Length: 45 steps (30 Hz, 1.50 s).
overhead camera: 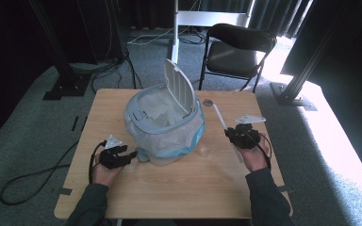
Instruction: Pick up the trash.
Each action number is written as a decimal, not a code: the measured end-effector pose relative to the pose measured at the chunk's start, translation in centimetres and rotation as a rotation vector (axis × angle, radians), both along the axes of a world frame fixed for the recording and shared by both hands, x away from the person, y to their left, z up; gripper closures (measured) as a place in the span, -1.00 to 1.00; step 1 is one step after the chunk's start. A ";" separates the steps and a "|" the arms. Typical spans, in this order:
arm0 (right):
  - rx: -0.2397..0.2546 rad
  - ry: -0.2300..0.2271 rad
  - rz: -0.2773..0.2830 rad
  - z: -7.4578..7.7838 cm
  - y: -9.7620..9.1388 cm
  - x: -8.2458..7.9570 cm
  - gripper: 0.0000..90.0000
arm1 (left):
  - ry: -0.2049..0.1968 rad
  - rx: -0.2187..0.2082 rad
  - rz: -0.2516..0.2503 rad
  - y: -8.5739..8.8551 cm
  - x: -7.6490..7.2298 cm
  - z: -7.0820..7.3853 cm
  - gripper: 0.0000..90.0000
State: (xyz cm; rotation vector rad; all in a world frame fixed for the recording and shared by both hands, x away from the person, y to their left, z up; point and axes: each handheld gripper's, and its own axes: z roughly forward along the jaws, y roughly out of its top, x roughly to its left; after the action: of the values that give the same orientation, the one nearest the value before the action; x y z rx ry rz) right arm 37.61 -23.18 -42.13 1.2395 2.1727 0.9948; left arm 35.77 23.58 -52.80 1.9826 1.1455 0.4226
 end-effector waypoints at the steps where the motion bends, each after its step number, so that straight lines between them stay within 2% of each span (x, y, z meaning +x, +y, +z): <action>1: 0.001 -0.004 0.002 0.1 0.1 -0.1 0.76 | 0.000 0.001 -0.001 0.0 0.0 0.0 -0.02; 14: 0.047 -0.075 0.061 1.6 0.9 -1.1 0.76 | 0.004 0.004 -0.003 0.0 0.0 0.0 -0.02; 18: 0.066 -0.106 0.095 2.0 1.3 -1.7 0.76 | 0.005 0.004 -0.003 0.0 0.0 0.0 -0.02; 30: 0.102 -0.185 0.150 3.2 1.9 -2.9 0.75 | 0.007 0.003 -0.004 0.0 0.0 0.0 -0.02; 45: 0.119 -0.259 0.199 3.8 2.3 -4.4 0.75 | 0.010 0.002 -0.005 0.0 0.0 0.0 -0.02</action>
State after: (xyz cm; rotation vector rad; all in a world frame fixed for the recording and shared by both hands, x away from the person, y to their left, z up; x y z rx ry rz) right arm 33.21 -20.86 -38.35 0.8975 2.0857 1.3041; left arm 35.73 23.61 -52.83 1.9910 1.1463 0.4119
